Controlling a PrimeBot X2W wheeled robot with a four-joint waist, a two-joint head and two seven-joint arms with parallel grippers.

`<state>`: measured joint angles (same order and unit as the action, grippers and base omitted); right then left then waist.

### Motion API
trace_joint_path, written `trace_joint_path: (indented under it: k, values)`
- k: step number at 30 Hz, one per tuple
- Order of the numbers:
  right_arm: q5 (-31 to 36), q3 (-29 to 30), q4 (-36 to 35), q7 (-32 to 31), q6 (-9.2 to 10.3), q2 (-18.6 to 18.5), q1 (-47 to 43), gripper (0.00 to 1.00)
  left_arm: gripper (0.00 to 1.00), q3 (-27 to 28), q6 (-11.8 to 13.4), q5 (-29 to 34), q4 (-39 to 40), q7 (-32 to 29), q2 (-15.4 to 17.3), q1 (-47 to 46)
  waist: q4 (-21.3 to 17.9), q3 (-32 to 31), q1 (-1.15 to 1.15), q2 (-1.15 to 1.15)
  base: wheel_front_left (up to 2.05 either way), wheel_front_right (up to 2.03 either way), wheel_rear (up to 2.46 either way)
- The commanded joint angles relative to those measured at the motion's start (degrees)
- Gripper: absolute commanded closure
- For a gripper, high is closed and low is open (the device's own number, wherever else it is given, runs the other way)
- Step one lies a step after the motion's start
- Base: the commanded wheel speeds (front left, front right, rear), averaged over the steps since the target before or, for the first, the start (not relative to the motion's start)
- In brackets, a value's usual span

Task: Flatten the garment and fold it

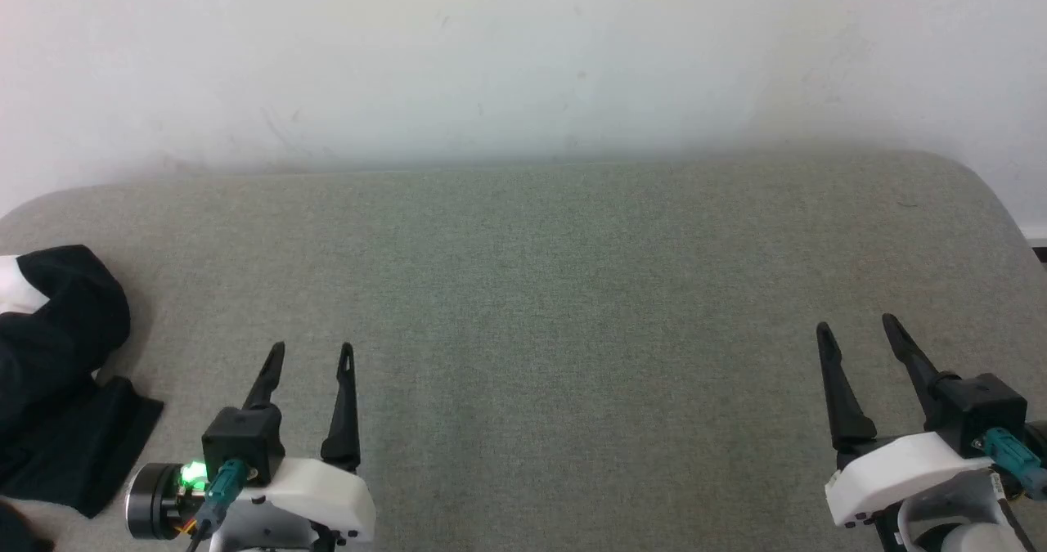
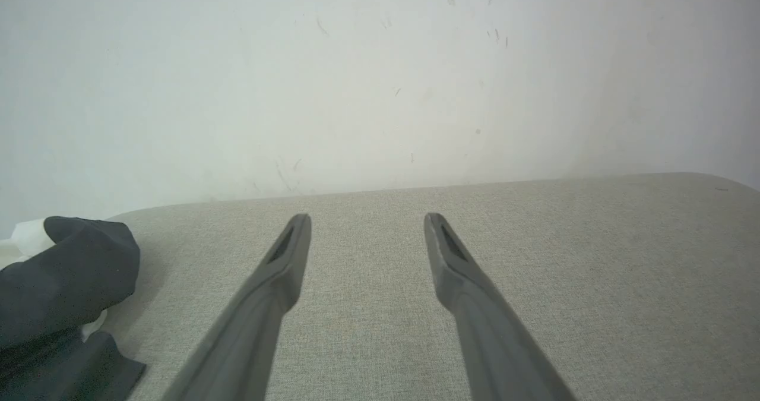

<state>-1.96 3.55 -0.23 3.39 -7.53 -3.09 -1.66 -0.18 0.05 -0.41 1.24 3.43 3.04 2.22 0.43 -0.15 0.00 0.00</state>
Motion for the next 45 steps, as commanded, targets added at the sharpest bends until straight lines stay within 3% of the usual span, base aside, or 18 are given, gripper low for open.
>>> trace_joint_path:
  k: [1,22,45]
  values:
    - [-0.3,0.4,-0.2,0.7,0.01,0.1,-0.6,0.0,0.0,0.4,-0.1,-0.3,0.5,0.6,0.0,0.6,0.1,0.0,0.0,0.0,0.0,0.0,0.0]
    - [-2.2,1.2,0.2,3.2,0.02,0.1,-1.0,0.0,0.0,0.4,0.8,-1.2,2.2,3.1,-0.1,1.9,4.0,0.4,0.0,0.0,0.0,0.0,0.0]
    - [-1.6,-1.4,2.9,5.2,0.03,0.1,1.5,0.0,0.0,0.6,2.5,-2.9,3.5,5.9,-0.1,2.7,14.0,1.5,0.0,0.0,0.0,0.0,0.0]
